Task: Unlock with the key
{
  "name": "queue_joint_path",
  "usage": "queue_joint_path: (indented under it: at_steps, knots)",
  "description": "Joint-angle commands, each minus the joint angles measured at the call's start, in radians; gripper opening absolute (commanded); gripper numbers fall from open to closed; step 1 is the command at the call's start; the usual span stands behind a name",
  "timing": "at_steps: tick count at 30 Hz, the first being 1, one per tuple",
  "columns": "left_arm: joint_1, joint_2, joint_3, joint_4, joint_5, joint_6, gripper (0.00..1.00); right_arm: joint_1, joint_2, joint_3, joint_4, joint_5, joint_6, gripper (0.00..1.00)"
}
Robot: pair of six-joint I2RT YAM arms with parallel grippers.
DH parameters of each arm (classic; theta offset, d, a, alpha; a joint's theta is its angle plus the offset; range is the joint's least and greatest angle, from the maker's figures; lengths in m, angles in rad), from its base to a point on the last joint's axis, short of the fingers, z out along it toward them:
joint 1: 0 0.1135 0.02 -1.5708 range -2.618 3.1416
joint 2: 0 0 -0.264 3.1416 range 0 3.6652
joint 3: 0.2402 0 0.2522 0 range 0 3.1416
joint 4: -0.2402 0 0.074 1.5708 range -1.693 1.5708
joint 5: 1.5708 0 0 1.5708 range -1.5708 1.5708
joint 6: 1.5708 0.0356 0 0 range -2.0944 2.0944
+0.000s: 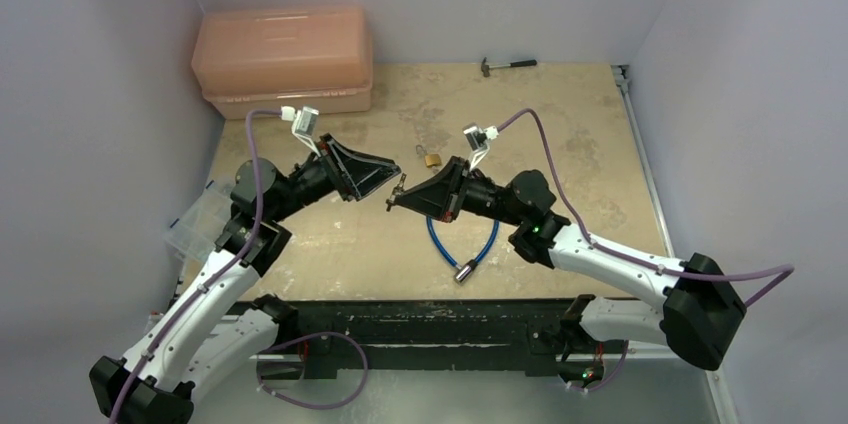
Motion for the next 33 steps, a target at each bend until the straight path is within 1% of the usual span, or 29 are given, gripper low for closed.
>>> queue_joint_path:
  at_steps: [1, 4, 12, 17, 21, 23, 25, 27, 33]
  knots:
    - [-0.002, -0.01, -0.004, 0.121, 0.046, -0.035, 0.4, 0.004, -0.013, -0.036, 0.276, 0.059, 0.169, 0.0]
    - [-0.002, -0.011, -0.008, 0.116, 0.056, -0.034, 0.39, 0.004, -0.011, -0.049, 0.332, 0.073, 0.206, 0.0]
    - [-0.003, -0.004, -0.011, 0.117, 0.103, -0.031, 0.36, 0.004, -0.002, -0.055, 0.395, 0.081, 0.254, 0.0]
    - [-0.003, -0.016, -0.003, 0.114, 0.103, -0.031, 0.34, 0.004, 0.013, -0.046, 0.382, 0.082, 0.263, 0.0]
    - [-0.003, -0.025, 0.013, 0.08, 0.08, -0.021, 0.41, 0.004, 0.028, -0.052, 0.387, 0.074, 0.266, 0.0]
    - [-0.003, -0.027, 0.034, 0.01, 0.035, 0.006, 0.43, 0.005, 0.025, -0.067, 0.38, 0.076, 0.267, 0.0]
    - [-0.003, -0.029, 0.049, -0.023, 0.021, 0.021, 0.43, 0.004, 0.017, -0.09, 0.369, 0.091, 0.267, 0.0]
    - [-0.003, -0.03, 0.052, -0.02, 0.026, 0.021, 0.42, 0.004, 0.014, -0.102, 0.369, 0.099, 0.266, 0.0]
    - [-0.003, -0.027, 0.046, -0.014, 0.043, 0.018, 0.38, 0.004, 0.026, -0.076, 0.327, 0.085, 0.242, 0.0]
